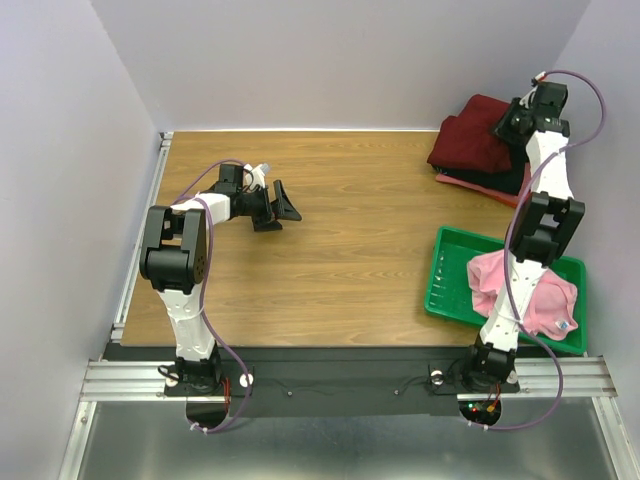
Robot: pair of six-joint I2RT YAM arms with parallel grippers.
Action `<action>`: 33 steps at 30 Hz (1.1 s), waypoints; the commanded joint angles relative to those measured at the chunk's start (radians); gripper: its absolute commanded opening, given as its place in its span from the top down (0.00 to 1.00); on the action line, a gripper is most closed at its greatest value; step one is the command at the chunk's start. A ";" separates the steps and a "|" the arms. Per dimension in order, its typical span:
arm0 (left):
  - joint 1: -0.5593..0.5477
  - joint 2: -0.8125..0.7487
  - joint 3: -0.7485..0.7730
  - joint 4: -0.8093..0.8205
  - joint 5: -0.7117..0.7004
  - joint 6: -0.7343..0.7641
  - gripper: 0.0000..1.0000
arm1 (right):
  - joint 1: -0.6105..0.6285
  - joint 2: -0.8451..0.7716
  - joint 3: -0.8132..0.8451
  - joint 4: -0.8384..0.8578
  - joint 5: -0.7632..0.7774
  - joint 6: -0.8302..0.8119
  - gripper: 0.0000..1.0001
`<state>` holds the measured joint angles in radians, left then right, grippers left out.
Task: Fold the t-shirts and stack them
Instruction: Neatly place the folded tshirt to the corner
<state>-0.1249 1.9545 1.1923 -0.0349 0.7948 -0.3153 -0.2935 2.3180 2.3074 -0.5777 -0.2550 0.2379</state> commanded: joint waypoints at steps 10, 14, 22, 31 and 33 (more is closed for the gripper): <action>-0.004 -0.130 -0.008 -0.054 -0.196 0.024 0.01 | -0.018 -0.104 -0.014 0.053 0.223 -0.057 0.22; -0.007 -0.195 0.010 -0.054 -0.272 0.022 0.01 | -0.018 -0.186 -0.107 0.058 0.360 -0.064 0.04; -0.009 -0.290 0.059 -0.051 -0.405 0.016 0.01 | -0.018 -0.397 -0.278 0.079 0.442 -0.109 0.00; -0.009 -0.350 0.084 -0.027 -0.453 -0.016 0.01 | 0.126 -0.647 -0.624 0.168 0.346 -0.095 0.00; -0.009 -0.371 0.079 -0.017 -0.470 -0.018 0.01 | 0.181 -0.680 -0.730 0.206 0.316 -0.078 0.00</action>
<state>-0.1291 1.6608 1.2415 -0.0944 0.3687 -0.3237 -0.2195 1.6836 1.7073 -0.4633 0.1192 0.1501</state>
